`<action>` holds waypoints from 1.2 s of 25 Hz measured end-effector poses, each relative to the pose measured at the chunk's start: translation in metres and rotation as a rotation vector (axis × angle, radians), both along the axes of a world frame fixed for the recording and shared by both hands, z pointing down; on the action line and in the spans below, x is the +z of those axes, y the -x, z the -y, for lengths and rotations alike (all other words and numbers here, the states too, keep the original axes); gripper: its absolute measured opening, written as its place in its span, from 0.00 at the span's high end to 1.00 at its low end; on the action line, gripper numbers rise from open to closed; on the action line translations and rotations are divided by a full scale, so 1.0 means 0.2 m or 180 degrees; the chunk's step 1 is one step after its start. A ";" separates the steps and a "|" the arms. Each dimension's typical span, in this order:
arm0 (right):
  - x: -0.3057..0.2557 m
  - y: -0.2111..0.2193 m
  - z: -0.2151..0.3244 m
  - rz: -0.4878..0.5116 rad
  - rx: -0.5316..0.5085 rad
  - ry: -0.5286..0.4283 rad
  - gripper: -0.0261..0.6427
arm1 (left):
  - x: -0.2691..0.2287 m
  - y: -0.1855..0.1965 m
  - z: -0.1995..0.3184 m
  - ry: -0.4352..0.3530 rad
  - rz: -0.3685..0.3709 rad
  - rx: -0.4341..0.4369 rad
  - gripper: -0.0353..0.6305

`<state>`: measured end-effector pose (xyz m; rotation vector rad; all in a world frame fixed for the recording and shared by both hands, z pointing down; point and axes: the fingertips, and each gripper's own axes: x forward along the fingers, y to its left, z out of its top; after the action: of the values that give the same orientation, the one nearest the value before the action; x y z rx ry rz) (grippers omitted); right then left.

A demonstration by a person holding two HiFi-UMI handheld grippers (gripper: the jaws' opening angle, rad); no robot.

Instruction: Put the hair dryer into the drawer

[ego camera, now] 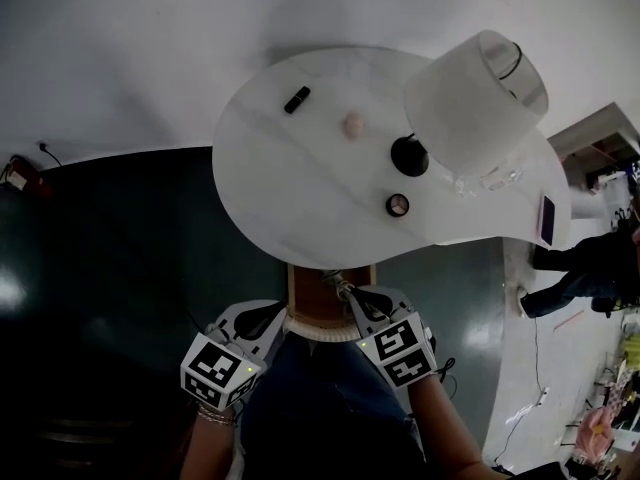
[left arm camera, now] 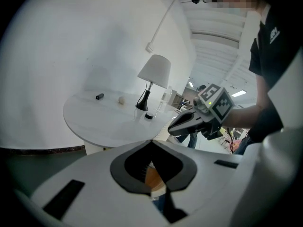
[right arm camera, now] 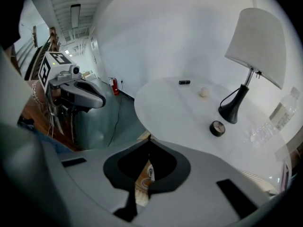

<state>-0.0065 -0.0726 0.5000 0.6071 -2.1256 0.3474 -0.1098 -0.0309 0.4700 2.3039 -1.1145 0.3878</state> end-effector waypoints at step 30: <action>-0.47 0.03 0.42 0.0707 -0.0467 -0.0037 0.93 | -0.43 -0.05 0.52 -0.0427 0.0175 -0.0384 0.92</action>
<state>-0.0124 -0.1568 0.4058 0.4321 -2.3708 0.3333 -0.1006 -0.1352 0.3833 2.3384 -1.3361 0.3412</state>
